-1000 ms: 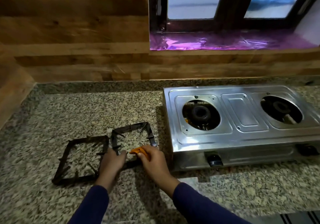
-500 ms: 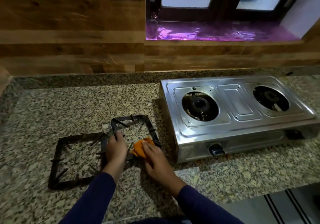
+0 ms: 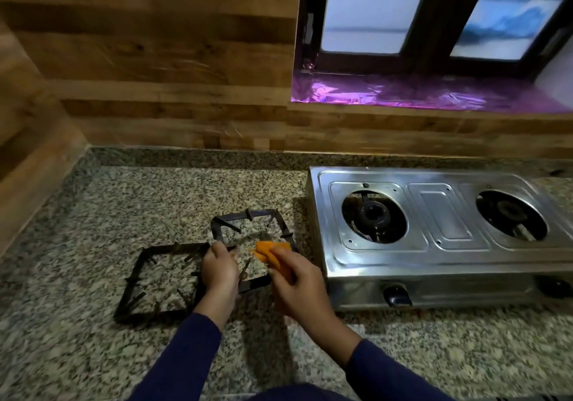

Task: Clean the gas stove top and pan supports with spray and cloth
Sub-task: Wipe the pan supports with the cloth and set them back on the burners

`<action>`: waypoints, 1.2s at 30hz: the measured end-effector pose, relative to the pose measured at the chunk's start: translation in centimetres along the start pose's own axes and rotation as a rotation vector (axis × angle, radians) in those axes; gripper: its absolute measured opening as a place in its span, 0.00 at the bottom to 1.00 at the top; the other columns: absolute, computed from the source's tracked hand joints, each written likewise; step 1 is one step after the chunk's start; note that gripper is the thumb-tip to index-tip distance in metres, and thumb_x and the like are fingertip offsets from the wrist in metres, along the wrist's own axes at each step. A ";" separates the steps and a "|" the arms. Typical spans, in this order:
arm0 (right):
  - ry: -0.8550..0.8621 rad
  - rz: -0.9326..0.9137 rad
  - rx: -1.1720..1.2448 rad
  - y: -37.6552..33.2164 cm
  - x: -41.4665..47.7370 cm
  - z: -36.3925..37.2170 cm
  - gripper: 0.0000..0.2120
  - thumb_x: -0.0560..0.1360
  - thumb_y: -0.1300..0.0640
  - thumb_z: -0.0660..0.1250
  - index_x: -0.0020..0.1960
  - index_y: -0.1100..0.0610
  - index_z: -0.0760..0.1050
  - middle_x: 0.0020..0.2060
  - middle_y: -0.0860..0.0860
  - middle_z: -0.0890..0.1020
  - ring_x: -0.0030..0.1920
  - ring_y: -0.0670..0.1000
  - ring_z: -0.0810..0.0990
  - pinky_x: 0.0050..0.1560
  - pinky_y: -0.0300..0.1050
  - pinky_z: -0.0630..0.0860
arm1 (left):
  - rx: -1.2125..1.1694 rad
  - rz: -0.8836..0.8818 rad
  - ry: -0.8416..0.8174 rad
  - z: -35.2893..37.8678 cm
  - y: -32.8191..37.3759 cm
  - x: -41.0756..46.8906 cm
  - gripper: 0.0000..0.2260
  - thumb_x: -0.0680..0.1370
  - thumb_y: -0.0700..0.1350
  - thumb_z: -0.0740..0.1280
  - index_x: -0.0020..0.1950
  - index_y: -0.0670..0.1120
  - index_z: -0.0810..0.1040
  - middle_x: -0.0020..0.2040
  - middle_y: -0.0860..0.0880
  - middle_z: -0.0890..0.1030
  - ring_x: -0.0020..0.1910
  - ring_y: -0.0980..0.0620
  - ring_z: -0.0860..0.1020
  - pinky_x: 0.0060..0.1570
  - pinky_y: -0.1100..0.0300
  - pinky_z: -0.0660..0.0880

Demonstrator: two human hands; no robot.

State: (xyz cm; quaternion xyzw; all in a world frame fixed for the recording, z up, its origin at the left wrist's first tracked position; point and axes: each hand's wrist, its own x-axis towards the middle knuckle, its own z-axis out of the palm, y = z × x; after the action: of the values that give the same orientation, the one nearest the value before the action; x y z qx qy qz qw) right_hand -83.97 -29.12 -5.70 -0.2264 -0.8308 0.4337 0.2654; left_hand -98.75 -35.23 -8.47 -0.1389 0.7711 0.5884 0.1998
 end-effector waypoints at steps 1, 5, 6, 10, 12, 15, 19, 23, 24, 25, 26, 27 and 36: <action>-0.050 -0.135 -0.085 -0.9 0.5 0.3 0.18 0.76 0.61 0.67 0.65 0.52 0.78 0.61 0.48 0.80 0.62 0.47 0.77 0.65 0.42 0.72 | -0.065 -0.033 0.009 0.1 0.6 -0.3 0.23 0.83 0.54 0.52 0.58 0.38 0.78 0.46 0.38 0.81 0.44 0.38 0.80 0.39 0.54 0.72; -0.156 -0.514 -0.306 -0.7 1.2 1.0 0.14 0.79 0.61 0.64 0.65 0.59 0.75 0.58 0.61 0.79 0.53 0.60 0.78 0.56 0.53 0.76 | -0.272 -0.102 0.018 -0.4 3.4 -1.8 0.20 0.84 0.50 0.53 0.59 0.36 0.76 0.38 0.47 0.76 0.33 0.48 0.75 0.31 0.57 0.71; -0.151 -0.557 -0.297 -0.4 1.3 0.4 0.14 0.79 0.62 0.62 0.64 0.59 0.75 0.58 0.62 0.80 0.54 0.60 0.79 0.53 0.54 0.77 | -0.301 -0.098 0.039 -0.7 3.8 -2.0 0.20 0.84 0.49 0.52 0.60 0.37 0.76 0.38 0.48 0.75 0.32 0.50 0.73 0.30 0.57 0.70; -0.064 -0.542 -0.146 -0.4 0.7 -2.8 0.15 0.76 0.64 0.62 0.60 0.57 0.79 0.59 0.55 0.80 0.58 0.56 0.79 0.54 0.54 0.77 | -0.296 -0.034 0.113 -1.8 4.5 -2.8 0.19 0.84 0.51 0.51 0.59 0.39 0.75 0.36 0.49 0.72 0.30 0.52 0.67 0.31 0.58 0.62; 0.069 -0.400 0.016 -1.6 1.2 -4.7 0.18 0.74 0.64 0.64 0.61 0.56 0.80 0.59 0.49 0.80 0.61 0.50 0.78 0.59 0.47 0.75 | -0.280 -0.018 0.087 -2.5 4.9 -2.8 0.20 0.84 0.54 0.52 0.59 0.40 0.74 0.37 0.49 0.72 0.31 0.52 0.67 0.32 0.57 0.63; 0.081 -0.347 -0.039 -2.9 5.3 -7.1 0.18 0.73 0.67 0.67 0.61 0.56 0.81 0.59 0.51 0.81 0.61 0.49 0.77 0.61 0.40 0.72 | -0.290 -0.011 0.010 -3.6 5.1 -2.3 0.26 0.82 0.58 0.53 0.65 0.38 0.72 0.36 0.49 0.72 0.31 0.51 0.69 0.37 0.55 0.69; -0.317 -0.530 -0.217 -1.6 10.5 -8.7 0.12 0.73 0.60 0.66 0.53 0.58 0.85 0.52 0.54 0.82 0.52 0.53 0.80 0.53 0.42 0.74 | -0.302 0.061 -0.055 -4.7 6.0 -3.6 0.23 0.82 0.59 0.55 0.55 0.39 0.74 0.28 0.49 0.68 0.26 0.51 0.66 0.31 0.55 0.67; -0.324 -0.258 -0.129 -0.5 11.5 -11.4 0.13 0.69 0.63 0.66 0.48 0.53 0.85 0.45 0.50 0.84 0.45 0.50 0.83 0.45 0.46 0.79 | -0.281 0.152 0.007 -6.1 6.4 -4.6 0.21 0.82 0.57 0.54 0.50 0.39 0.73 0.32 0.40 0.68 0.27 0.44 0.72 0.29 0.58 0.65; -0.269 -0.188 -0.054 -0.8 11.8 -11.9 0.13 0.69 0.63 0.67 0.48 0.52 0.85 0.43 0.49 0.85 0.43 0.50 0.83 0.42 0.46 0.78 | -0.279 0.167 0.020 -6.5 6.4 -4.8 0.22 0.82 0.57 0.54 0.51 0.38 0.73 0.32 0.38 0.68 0.28 0.43 0.74 0.29 0.58 0.64; -0.179 -0.120 0.066 -1.4 12.2 -11.9 0.11 0.71 0.63 0.69 0.49 0.51 0.85 0.41 0.48 0.85 0.41 0.50 0.84 0.40 0.45 0.77 | -0.277 0.183 0.026 -6.8 6.4 -5.0 0.22 0.82 0.57 0.53 0.49 0.39 0.73 0.30 0.40 0.67 0.25 0.46 0.72 0.27 0.59 0.63; -0.068 -0.060 0.169 -2.3 12.9 -11.7 0.08 0.72 0.60 0.71 0.49 0.52 0.85 0.40 0.48 0.85 0.40 0.50 0.84 0.40 0.44 0.78 | -0.278 0.204 0.026 -7.0 6.5 -5.2 0.21 0.82 0.57 0.53 0.47 0.40 0.71 0.28 0.45 0.67 0.22 0.50 0.68 0.25 0.60 0.62; 0.033 -0.020 0.207 -3.4 13.5 -11.0 0.07 0.73 0.58 0.72 0.50 0.52 0.85 0.40 0.47 0.85 0.41 0.50 0.84 0.42 0.45 0.78 | -0.275 0.229 0.023 -7.0 6.7 -5.6 0.20 0.82 0.57 0.53 0.45 0.41 0.70 0.27 0.48 0.66 0.21 0.53 0.65 0.24 0.61 0.62; -0.001 -0.024 0.085 -9.7 11.1 -4.6 0.05 0.74 0.57 0.71 0.49 0.53 0.85 0.39 0.47 0.85 0.41 0.49 0.82 0.42 0.46 0.78 | -0.237 0.457 0.082 -7.2 7.8 -8.5 0.19 0.84 0.52 0.53 0.35 0.47 0.62 0.26 0.53 0.61 0.24 0.52 0.59 0.26 0.60 0.57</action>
State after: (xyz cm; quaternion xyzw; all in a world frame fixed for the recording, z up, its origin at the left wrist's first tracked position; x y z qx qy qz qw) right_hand -90.83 -24.70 7.38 -0.2048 -0.8145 0.4652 0.2797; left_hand -95.78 -40.22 3.82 -0.0075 0.7155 0.6985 0.0126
